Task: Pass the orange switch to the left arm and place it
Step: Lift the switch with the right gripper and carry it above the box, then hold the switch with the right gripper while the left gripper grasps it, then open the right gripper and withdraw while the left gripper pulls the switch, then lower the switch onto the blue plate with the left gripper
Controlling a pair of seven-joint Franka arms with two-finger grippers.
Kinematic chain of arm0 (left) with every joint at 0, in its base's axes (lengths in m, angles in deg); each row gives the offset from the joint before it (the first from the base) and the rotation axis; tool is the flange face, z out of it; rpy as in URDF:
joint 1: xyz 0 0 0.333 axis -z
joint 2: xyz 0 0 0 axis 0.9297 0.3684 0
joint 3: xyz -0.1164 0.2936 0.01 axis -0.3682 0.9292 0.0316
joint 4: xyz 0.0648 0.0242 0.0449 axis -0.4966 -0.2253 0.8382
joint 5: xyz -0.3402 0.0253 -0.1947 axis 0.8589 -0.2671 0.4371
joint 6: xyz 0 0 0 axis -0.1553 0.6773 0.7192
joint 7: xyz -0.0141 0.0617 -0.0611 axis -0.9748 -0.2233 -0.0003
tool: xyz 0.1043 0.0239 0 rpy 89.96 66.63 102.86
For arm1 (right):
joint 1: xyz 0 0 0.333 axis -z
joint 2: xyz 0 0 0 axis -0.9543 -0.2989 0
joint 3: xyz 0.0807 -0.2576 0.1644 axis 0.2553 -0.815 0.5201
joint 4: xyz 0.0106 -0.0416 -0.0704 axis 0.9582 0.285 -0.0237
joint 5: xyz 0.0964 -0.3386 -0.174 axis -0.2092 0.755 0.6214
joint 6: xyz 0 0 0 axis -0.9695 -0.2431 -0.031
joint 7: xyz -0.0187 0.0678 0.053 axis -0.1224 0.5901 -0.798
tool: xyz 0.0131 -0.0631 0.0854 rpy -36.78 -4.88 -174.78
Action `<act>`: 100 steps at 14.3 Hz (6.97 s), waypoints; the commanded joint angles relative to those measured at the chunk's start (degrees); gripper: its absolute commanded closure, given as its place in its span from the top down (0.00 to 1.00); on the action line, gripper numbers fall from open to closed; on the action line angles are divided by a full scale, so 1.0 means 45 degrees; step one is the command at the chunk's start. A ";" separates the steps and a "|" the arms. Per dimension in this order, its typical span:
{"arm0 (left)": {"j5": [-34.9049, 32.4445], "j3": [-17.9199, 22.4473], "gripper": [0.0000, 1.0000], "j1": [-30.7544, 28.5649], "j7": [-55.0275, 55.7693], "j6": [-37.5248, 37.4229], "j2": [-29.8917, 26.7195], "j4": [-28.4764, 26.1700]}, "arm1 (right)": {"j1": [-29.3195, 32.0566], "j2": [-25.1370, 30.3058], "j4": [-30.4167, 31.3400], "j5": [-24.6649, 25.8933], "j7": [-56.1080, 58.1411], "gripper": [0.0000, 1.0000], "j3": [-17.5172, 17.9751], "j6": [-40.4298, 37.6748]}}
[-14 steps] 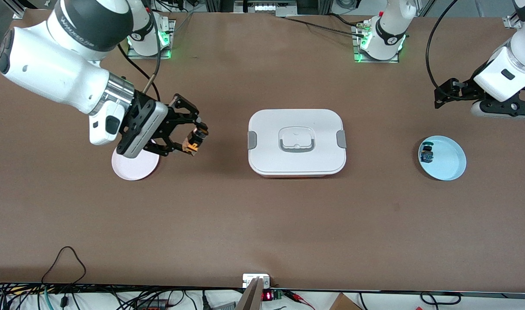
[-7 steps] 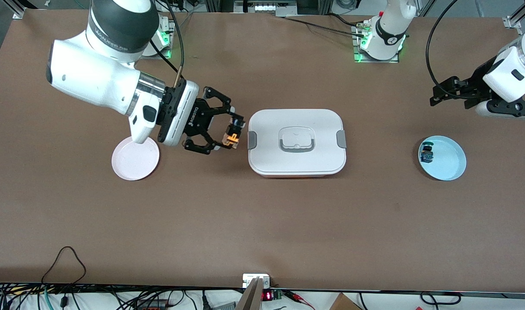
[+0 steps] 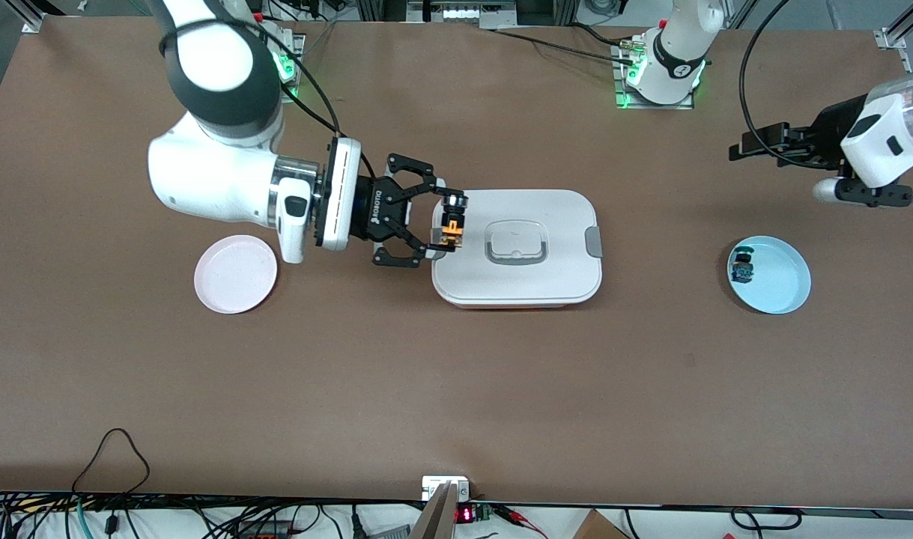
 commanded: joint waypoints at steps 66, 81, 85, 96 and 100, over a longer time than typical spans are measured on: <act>0.4804 -0.3265 0.26 0.0174 -0.1905 0.5194 0.2135 -0.0020 | -0.1266 0.0523 0.2036 -0.3060 0.2716 1.00 -0.4447 -0.5117; -0.6149 -0.3265 0.27 -0.2054 -1.3140 0.4703 0.3289 -0.0781 | -0.0601 0.1617 0.1996 0.4438 -0.6007 1.00 -0.6970 -0.7309; -0.6936 -0.3265 0.27 -0.3475 -1.5794 0.6102 0.3250 -0.1929 | -0.0620 0.1734 0.1880 0.8126 -1.0983 1.00 -0.6970 -0.7290; -0.7973 -0.3245 0.27 -0.6602 -2.1265 1.4836 0.4222 -0.6114 | -0.0952 0.1890 -0.0558 1.6875 -1.8145 1.00 -0.6794 -1.0569; -0.7973 -0.3265 0.27 -0.7561 -2.2558 1.6284 0.5631 -0.6037 | -0.0545 0.2223 -0.0992 1.8485 -1.7694 1.00 -0.6755 -0.9795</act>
